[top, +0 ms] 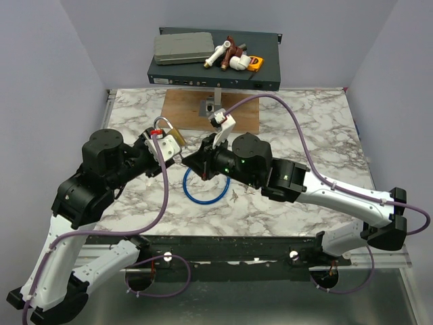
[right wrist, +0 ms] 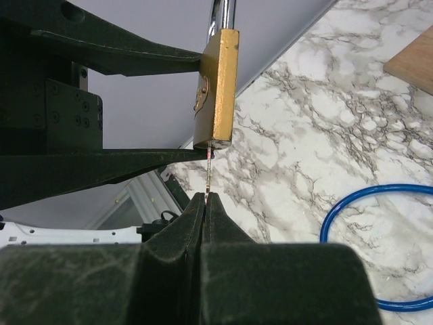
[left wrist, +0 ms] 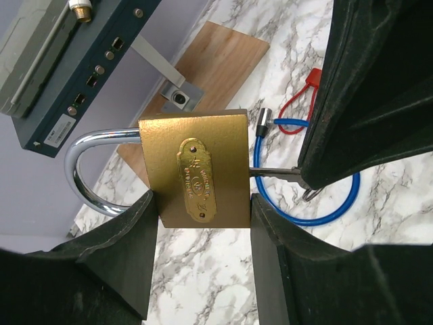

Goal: Unlock with the key
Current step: Unlock the lock.

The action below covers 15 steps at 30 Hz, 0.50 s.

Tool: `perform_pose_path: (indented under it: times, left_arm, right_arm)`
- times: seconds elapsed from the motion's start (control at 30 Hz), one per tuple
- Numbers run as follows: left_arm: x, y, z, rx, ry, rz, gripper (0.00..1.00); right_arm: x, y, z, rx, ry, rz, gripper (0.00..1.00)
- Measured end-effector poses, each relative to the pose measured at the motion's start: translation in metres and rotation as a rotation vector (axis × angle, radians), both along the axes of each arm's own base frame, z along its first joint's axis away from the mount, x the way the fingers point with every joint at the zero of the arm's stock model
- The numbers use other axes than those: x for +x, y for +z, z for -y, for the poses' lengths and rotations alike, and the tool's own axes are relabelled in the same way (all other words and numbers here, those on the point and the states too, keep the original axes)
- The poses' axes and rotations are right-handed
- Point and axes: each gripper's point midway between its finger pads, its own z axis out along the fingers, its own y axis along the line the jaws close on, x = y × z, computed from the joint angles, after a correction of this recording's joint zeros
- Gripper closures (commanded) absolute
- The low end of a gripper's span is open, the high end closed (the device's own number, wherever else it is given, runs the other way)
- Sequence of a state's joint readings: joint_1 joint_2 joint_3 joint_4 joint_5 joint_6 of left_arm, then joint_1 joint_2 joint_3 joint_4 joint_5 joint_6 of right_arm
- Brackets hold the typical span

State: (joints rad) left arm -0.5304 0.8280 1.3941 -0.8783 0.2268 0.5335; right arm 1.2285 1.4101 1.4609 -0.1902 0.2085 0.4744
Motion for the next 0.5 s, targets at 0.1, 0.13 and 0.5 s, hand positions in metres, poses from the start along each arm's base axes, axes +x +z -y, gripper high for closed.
perform_pose_path:
  times: [0.1, 0.13, 0.5]
  left_arm:
    - [-0.0004, 0.0001, 0.0009, 0.011, -0.011, 0.011, 1.0]
    - [-0.0003, 0.0001, 0.0013, 0.014, -0.014, 0.014, 1.0]
    - [-0.0001, -0.0013, 0.0023, 0.037, -0.027, 0.029, 1.0]
  right_arm:
    - [-0.0007, 0.0001, 0.0018, -0.002, 0.0, -0.001, 0.99]
    - [-0.0008, 0.0004, 0.0021, -0.002, 0.0, -0.001, 0.99]
    - [0.002, 0.0014, 0.0068, 0.005, -0.011, -0.01, 0.99]
